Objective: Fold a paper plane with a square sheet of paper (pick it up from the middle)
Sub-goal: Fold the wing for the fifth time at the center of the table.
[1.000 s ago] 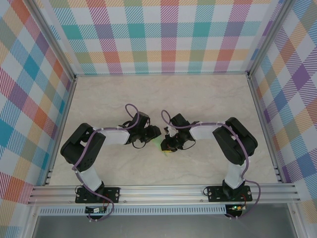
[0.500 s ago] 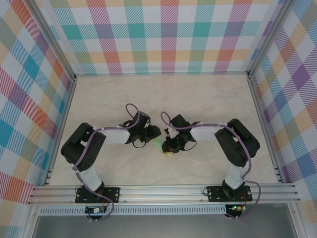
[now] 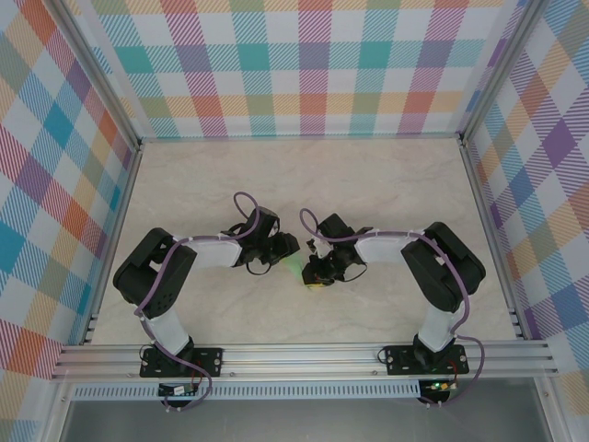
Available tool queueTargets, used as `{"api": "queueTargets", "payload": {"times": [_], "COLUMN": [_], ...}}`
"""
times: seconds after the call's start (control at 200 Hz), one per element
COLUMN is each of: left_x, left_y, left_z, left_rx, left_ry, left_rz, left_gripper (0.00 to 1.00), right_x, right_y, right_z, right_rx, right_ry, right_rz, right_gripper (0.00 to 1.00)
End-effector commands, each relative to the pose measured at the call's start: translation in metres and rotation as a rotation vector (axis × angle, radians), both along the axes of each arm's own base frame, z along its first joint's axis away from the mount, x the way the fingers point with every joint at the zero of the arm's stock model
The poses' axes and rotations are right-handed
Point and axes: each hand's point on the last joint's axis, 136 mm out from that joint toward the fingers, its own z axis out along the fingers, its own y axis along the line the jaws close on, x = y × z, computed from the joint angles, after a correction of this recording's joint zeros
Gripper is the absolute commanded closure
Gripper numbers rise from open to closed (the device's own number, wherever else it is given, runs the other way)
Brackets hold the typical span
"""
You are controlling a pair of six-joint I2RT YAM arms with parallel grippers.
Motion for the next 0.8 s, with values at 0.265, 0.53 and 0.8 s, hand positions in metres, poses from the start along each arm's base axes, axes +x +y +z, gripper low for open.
{"api": "queueTargets", "payload": {"times": [0.265, 0.53, 0.8], "left_x": [-0.009, -0.008, -0.009], "left_y": [0.009, 0.008, 0.009], "left_z": [-0.016, -0.017, -0.017], "left_rx": [0.067, 0.069, 0.071], "left_ry": [0.041, 0.045, 0.045], "left_rz": [-0.007, -0.009, -0.007], "left_gripper": [0.6, 0.6, 0.6], "right_x": [-0.015, -0.02, -0.021], "right_y": [-0.017, -0.018, -0.02], "right_z": [-0.004, -0.006, -0.006], "right_rx": [-0.067, -0.062, -0.067], "right_ry": [0.015, 0.022, 0.022], "right_rz": [0.031, 0.041, 0.048], "right_gripper": [0.81, 0.9, 0.84]}}
